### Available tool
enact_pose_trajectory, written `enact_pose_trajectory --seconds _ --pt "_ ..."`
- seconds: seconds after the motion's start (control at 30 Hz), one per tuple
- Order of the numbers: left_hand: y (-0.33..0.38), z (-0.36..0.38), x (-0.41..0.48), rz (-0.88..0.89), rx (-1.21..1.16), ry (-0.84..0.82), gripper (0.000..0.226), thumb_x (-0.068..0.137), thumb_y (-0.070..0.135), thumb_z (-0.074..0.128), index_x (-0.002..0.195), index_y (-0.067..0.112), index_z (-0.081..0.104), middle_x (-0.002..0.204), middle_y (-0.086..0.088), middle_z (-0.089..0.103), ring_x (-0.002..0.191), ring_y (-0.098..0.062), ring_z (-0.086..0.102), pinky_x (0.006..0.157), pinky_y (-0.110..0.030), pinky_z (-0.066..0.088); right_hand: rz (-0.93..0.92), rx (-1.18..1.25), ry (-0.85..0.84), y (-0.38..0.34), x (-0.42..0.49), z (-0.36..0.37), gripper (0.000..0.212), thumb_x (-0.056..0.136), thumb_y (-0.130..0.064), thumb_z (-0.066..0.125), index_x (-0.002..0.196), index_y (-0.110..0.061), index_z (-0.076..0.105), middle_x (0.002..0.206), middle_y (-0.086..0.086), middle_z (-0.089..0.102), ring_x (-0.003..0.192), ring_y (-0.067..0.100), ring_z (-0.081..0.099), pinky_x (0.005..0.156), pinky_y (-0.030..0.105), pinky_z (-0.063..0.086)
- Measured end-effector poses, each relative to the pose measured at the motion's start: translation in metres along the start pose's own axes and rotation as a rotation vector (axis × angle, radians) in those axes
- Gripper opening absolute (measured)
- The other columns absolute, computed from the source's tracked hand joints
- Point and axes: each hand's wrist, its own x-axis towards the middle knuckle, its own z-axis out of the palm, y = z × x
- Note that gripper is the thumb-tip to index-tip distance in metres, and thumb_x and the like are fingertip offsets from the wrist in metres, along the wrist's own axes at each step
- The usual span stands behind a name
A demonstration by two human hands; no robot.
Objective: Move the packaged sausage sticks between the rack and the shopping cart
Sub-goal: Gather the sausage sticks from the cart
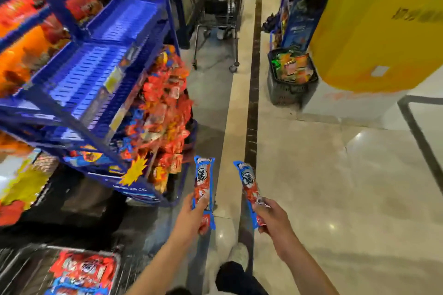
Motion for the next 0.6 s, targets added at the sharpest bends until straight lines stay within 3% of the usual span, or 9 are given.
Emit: enact_pose_trajectory --seconds 0.17,0.27,0.43,0.6 --pt "0.049 0.034 0.038 0.003 -0.043 0.065 0.028 0.096 0.028 0.059 0.118 0.012 0.052 0.081 -0.011 0.063 0.049 -0.014 0.056 0.034 -0.021 0.039 -0.029 -0.039 -0.049 -0.061 0.048 -0.021 0.030 0.088 -0.022 0.070 0.116 -0.019 0.062 0.091 0.006 0.071 0.061 0.013 0.061 0.049 0.026 0.045" --pt "0.069 0.043 0.058 0.002 -0.115 0.107 0.023 0.097 0.025 0.057 0.115 0.011 0.053 0.076 -0.012 0.059 0.048 -0.016 0.049 0.033 -0.019 0.037 -0.041 -0.076 -0.092 -0.093 0.078 -0.017 0.029 0.088 -0.025 0.070 0.115 -0.022 0.062 0.098 0.004 0.071 0.070 0.013 0.065 0.052 0.024 0.048" --pt "0.086 0.036 0.105 -0.047 -0.207 0.244 0.021 0.098 0.025 0.056 0.112 0.010 0.054 0.064 -0.010 0.051 0.037 -0.014 0.042 0.033 -0.018 0.032 -0.051 -0.196 -0.215 -0.139 0.122 0.009 0.020 0.088 -0.026 0.070 0.105 -0.030 0.060 0.094 -0.003 0.070 0.086 0.018 0.070 0.079 0.041 0.058" --pt "0.106 0.043 0.157 -0.040 -0.282 0.298 0.022 0.098 0.026 0.055 0.109 0.007 0.055 0.064 -0.013 0.052 0.039 -0.015 0.042 0.035 -0.020 0.031 -0.095 -0.331 -0.297 -0.186 0.184 0.028 0.016 0.087 -0.024 0.070 0.101 -0.026 0.063 0.093 0.000 0.073 0.084 0.021 0.071 0.066 0.033 0.054"
